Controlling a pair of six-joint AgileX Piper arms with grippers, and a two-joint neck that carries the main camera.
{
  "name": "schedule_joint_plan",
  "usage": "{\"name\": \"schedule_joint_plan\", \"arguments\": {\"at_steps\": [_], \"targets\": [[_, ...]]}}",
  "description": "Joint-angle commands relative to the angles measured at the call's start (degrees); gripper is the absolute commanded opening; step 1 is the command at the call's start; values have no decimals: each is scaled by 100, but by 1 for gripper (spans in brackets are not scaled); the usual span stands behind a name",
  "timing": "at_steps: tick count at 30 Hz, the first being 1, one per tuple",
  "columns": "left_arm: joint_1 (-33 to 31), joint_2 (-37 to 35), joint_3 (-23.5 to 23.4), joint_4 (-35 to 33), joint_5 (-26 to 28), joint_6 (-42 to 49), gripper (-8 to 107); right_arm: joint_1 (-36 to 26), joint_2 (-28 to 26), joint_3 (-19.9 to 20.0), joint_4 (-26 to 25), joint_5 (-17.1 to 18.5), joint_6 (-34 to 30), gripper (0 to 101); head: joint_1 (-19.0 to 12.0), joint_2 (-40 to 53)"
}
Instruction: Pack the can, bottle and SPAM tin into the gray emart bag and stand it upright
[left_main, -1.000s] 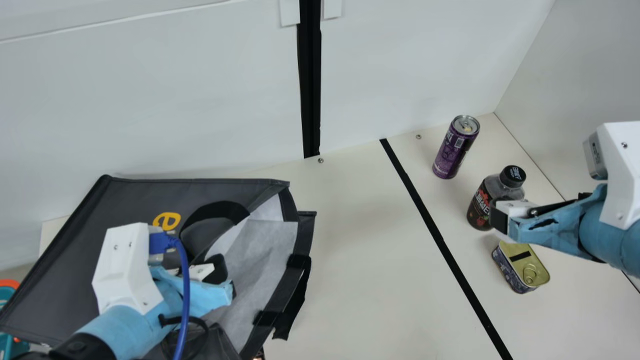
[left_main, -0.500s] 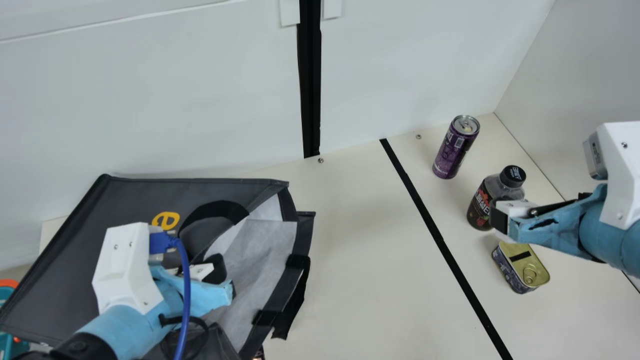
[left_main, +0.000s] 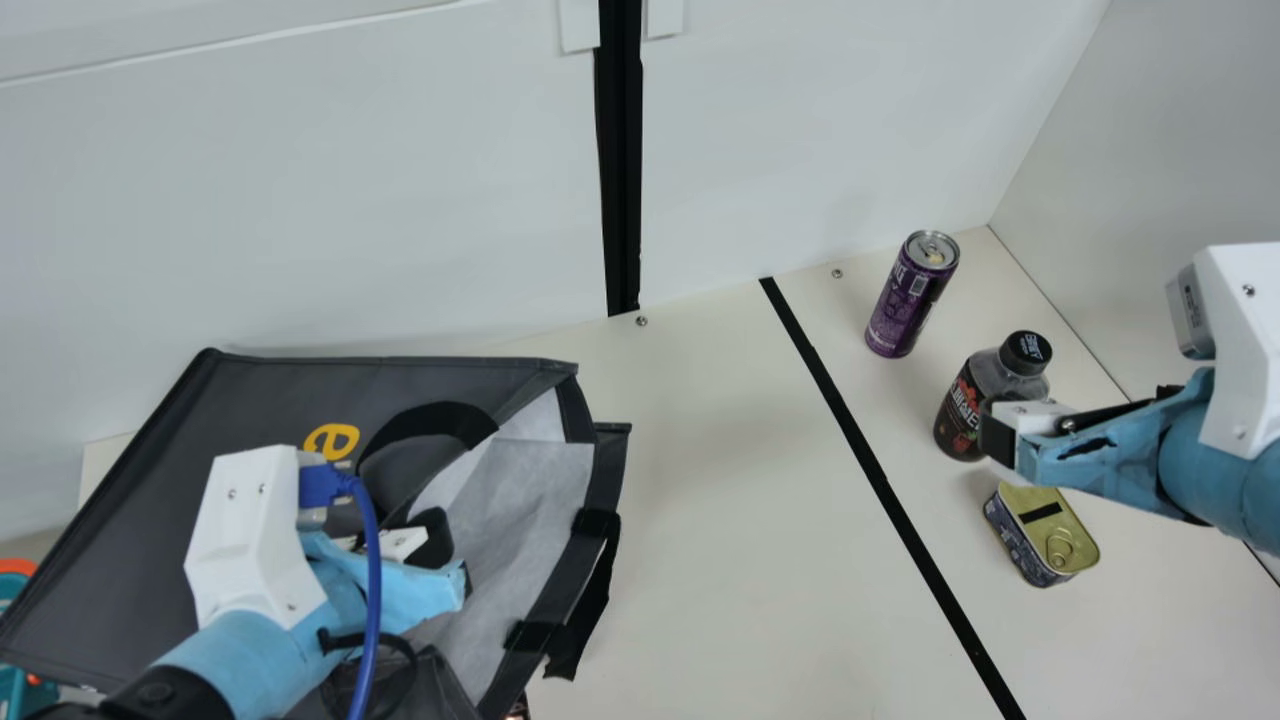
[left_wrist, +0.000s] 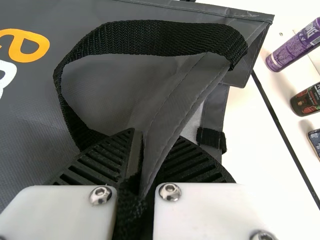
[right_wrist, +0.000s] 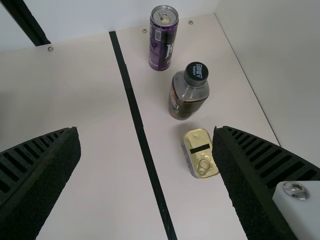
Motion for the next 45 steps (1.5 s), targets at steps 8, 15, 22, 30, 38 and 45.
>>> {"name": "schedule_joint_plan", "arguments": {"at_steps": [8,15,22,30,38,45], "targets": [[0,0,0,0,0,0,-8,0,0,0,0,0,0,95,-130,-5],[0,0,0,0,0,0,-8,0,0,0,0,0,0,95,-130,-5],[0,0,0,0,0,0,-8,325,-4,-1,-290,-24,379,95,-130,-5],[0,0,0,0,0,0,-8,696,137,-211,-640,1,829,95,-130,-5],[0,0,0,0,0,0,-8,941,420,-553,-879,8,1071,95,-130,-5],[0,0,0,0,0,0,-8,947,748,-883,-897,-11,1058,95,-130,-5]]}}
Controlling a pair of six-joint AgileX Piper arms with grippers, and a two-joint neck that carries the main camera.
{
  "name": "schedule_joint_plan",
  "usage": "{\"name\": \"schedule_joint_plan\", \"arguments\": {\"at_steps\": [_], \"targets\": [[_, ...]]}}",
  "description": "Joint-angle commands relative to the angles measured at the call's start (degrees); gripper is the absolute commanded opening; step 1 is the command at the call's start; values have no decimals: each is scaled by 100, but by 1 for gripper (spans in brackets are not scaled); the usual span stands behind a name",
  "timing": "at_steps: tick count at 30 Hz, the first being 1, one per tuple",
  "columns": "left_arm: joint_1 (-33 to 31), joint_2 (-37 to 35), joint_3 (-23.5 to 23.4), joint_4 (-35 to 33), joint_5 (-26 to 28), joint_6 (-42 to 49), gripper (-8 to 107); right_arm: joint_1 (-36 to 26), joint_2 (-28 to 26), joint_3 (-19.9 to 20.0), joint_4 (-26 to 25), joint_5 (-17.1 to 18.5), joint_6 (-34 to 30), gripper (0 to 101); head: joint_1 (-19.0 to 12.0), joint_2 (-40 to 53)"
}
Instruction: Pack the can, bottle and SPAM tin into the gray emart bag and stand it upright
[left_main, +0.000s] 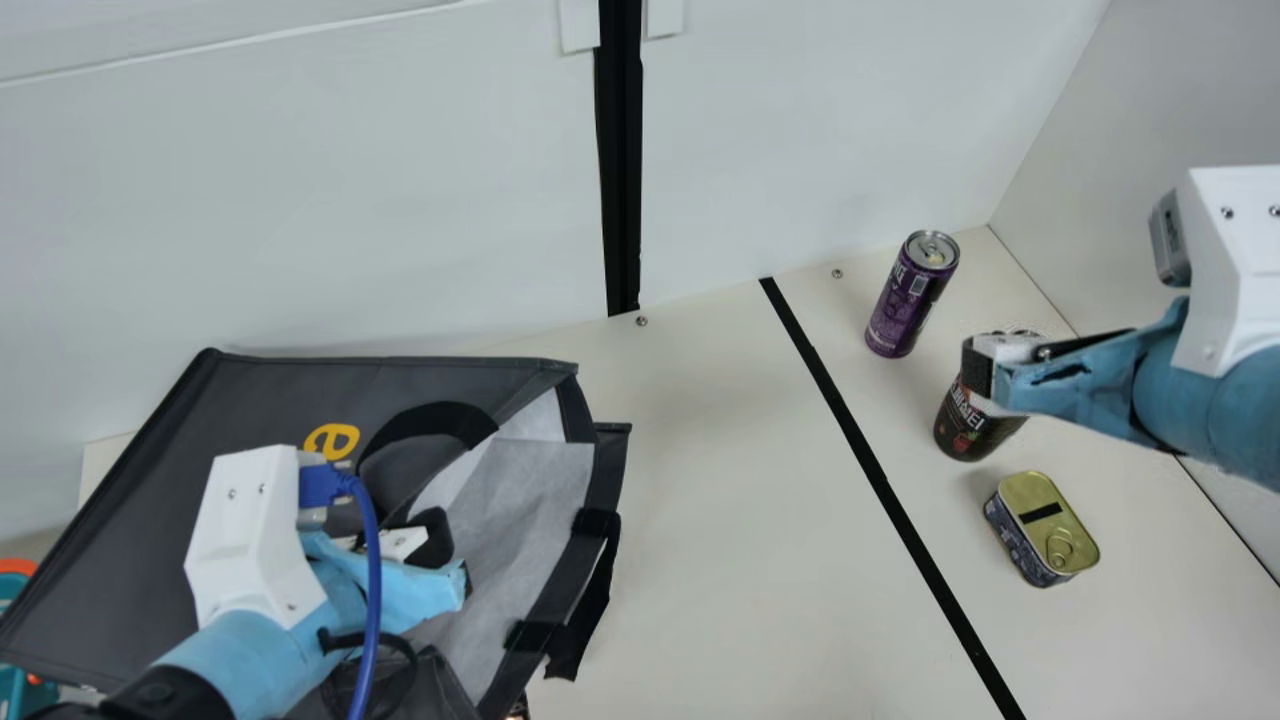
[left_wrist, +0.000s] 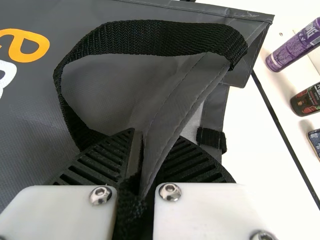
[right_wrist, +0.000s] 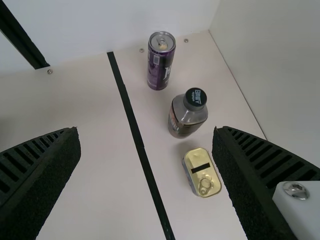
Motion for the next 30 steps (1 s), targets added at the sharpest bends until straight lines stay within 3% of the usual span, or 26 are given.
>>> {"name": "schedule_joint_plan", "arguments": {"at_steps": [1,30], "targets": [[0,0,0,0,0,0,-8,-34,101,-88,29,-19,-44,95,-130,-5],[0,0,0,0,0,0,-8,-826,1981,-1390,695,-175,-683,95,-130,-5]]}}
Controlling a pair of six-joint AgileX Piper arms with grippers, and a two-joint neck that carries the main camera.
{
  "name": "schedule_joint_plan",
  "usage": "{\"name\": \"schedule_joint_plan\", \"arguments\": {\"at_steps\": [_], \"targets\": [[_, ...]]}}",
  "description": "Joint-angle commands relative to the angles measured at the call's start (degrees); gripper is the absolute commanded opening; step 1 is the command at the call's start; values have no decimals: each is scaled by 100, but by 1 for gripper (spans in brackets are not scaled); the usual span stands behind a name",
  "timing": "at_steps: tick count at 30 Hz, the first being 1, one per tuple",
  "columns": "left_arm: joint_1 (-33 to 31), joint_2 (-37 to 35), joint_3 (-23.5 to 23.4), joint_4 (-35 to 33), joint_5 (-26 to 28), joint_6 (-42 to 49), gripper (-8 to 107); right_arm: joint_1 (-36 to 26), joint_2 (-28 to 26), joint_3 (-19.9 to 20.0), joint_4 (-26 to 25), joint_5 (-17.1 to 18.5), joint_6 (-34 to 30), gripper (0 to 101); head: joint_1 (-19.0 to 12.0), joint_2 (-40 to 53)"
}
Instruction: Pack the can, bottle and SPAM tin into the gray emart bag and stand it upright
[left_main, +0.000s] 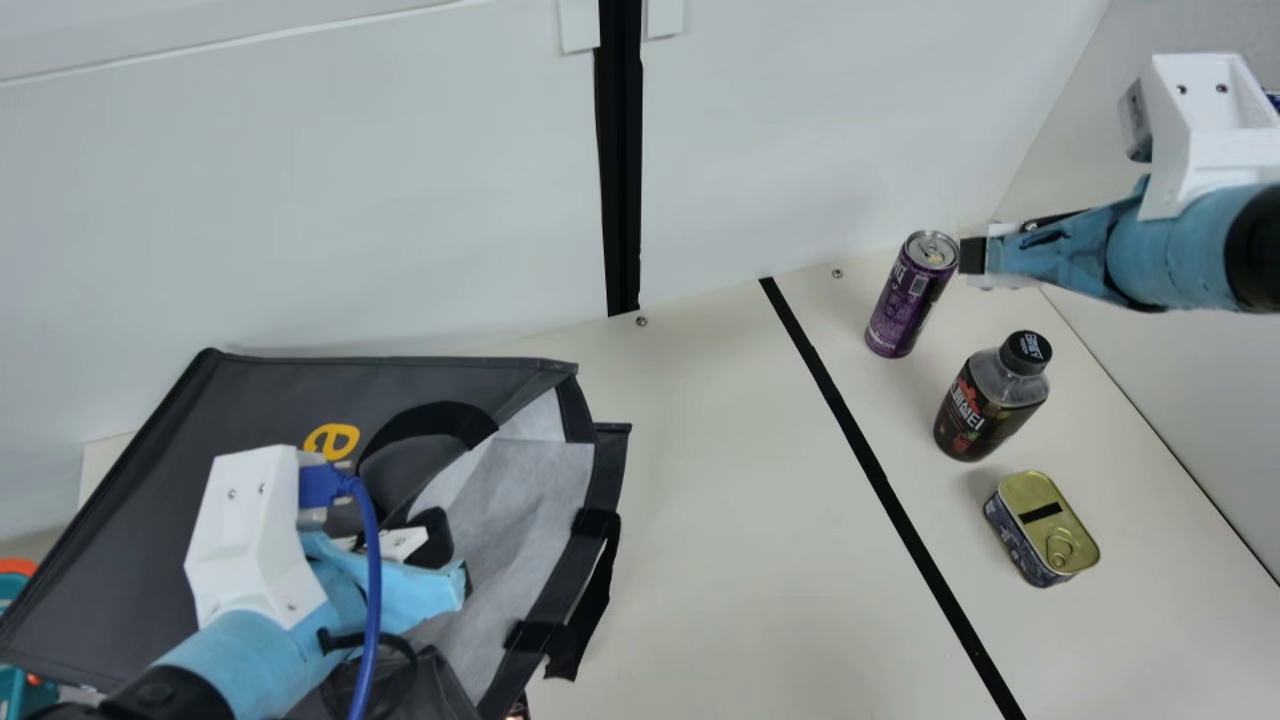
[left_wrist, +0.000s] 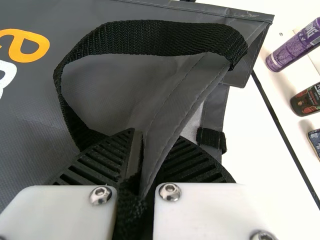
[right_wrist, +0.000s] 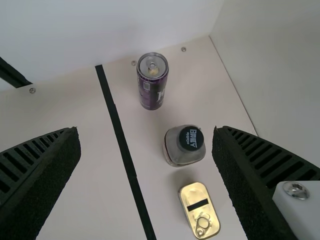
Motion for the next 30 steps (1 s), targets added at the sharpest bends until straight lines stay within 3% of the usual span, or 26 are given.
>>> {"name": "schedule_joint_plan", "arguments": {"at_steps": [1,10,30], "targets": [[0,0,0,0,0,0,-8,-16,171,-122,33,42,-8,95,-130,-14],[0,0,0,0,0,0,-8,-92,908,-678,206,209,-74,95,-130,-14],[0,0,0,0,0,0,-8,-107,2476,-1713,411,209,-219,95,-130,-14]]}}
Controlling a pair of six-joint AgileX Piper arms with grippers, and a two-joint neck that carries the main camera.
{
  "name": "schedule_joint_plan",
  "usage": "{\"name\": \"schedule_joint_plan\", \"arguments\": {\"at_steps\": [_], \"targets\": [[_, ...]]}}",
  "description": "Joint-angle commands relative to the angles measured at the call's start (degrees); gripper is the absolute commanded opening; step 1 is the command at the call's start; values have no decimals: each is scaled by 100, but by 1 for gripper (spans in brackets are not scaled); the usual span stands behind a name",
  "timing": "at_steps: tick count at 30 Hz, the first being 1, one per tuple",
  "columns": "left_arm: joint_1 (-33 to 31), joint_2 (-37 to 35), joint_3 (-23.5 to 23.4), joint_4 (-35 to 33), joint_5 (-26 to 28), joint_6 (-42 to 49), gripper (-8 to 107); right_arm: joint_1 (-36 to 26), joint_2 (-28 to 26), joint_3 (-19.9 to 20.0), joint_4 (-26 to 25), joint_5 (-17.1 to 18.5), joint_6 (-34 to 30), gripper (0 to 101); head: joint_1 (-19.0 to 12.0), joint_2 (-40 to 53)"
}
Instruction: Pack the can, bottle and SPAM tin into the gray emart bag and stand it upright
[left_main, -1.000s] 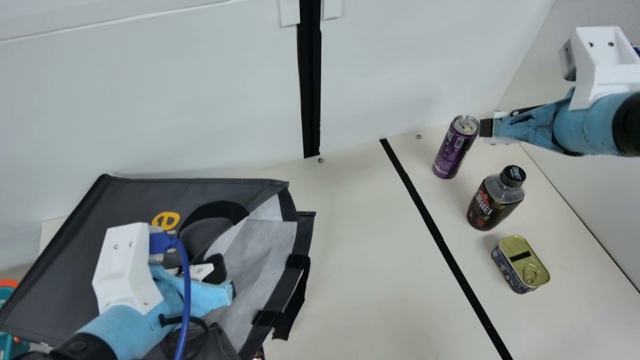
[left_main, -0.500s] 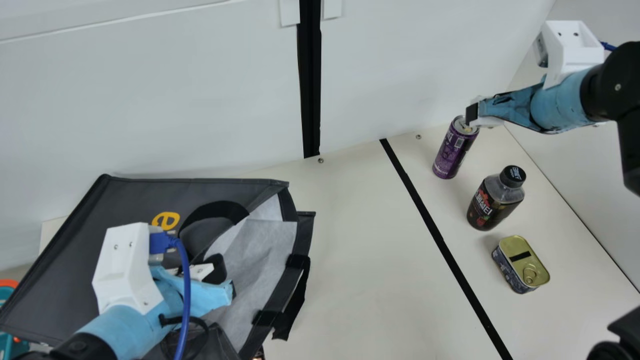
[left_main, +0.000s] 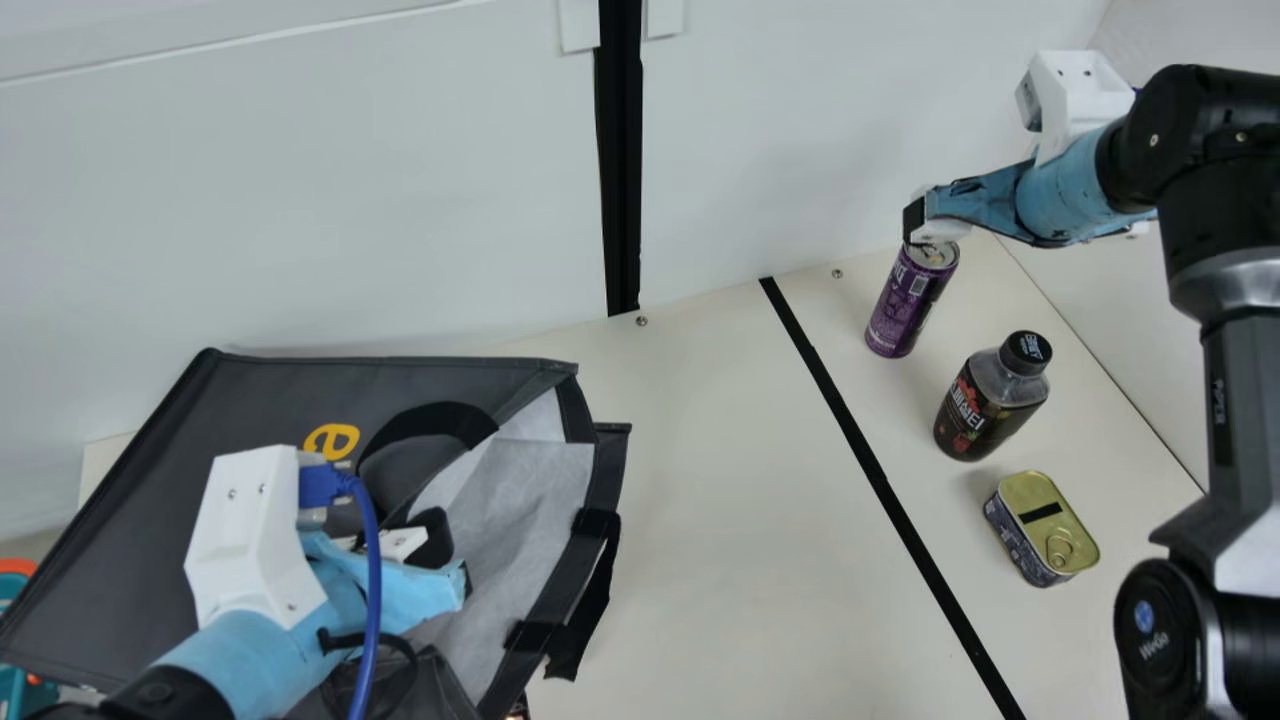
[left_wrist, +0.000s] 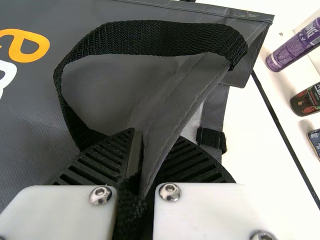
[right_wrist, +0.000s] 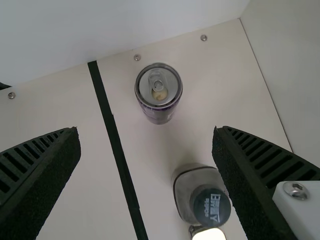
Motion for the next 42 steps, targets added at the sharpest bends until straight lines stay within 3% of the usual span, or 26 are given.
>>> {"name": "schedule_joint_plan", "arguments": {"at_steps": [1,15,36,42], "targets": [[0,0,0,0,0,0,-8,6,160,-109,6,7,-16,95,-130,-5],[0,0,0,0,0,0,-8,34,1090,-780,7,7,-130,95,-130,-5],[0,0,0,0,0,0,-8,128,2124,-1341,-86,7,-146,95,-130,-5],[0,0,0,0,0,0,-8,156,2294,-1457,-60,7,-160,55,-130,-5]]}}
